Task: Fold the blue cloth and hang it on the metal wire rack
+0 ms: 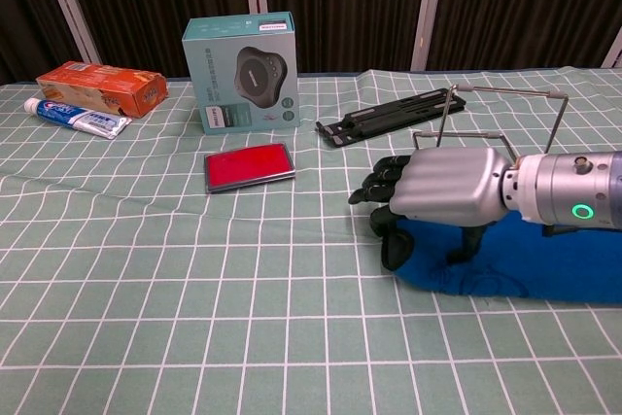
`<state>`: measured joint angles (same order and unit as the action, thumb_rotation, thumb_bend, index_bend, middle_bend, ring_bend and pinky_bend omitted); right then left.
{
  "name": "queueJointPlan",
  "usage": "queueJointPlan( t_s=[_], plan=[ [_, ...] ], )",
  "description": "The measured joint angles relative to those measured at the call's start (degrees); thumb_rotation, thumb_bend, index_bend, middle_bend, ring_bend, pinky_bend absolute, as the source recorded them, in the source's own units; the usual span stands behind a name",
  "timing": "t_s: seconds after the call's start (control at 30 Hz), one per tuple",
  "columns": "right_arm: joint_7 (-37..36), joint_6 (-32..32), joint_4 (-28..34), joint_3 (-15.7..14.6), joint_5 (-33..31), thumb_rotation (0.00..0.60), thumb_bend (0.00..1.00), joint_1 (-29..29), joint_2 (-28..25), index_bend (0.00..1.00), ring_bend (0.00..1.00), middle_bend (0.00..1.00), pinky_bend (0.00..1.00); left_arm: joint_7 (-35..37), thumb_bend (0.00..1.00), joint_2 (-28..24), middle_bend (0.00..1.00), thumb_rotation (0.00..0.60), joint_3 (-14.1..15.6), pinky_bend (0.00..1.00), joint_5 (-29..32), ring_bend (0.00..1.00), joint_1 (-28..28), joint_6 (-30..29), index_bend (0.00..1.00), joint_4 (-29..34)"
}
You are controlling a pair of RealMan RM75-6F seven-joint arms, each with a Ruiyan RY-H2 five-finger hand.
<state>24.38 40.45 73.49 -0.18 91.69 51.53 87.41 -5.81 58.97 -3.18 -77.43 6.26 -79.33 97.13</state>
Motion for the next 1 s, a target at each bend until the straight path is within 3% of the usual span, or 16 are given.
queueJointPlan(
  t_s=[0.57,1.0],
  plan=[
    [-1.87,1.41,-1.01,-1.30,0.37,0.600,0.11,-0.24,-0.46,0.33,0.00,0.00,0.00,0.06,0.00,0.02,0.00,0.600,0.03,0.00,0.06,0.00,0.08,0.13,0.00,-0.07],
    [-6.21,5.16,-1.84,-3.54,4.22,0.600,0.11,-0.66,-1.29,0.34,0.00,0.00,0.00,-0.24,0.00,0.18,0.00,0.600,0.08,0.00,0.14,0.00,0.16,0.25,0.00,-0.13]
  ],
)
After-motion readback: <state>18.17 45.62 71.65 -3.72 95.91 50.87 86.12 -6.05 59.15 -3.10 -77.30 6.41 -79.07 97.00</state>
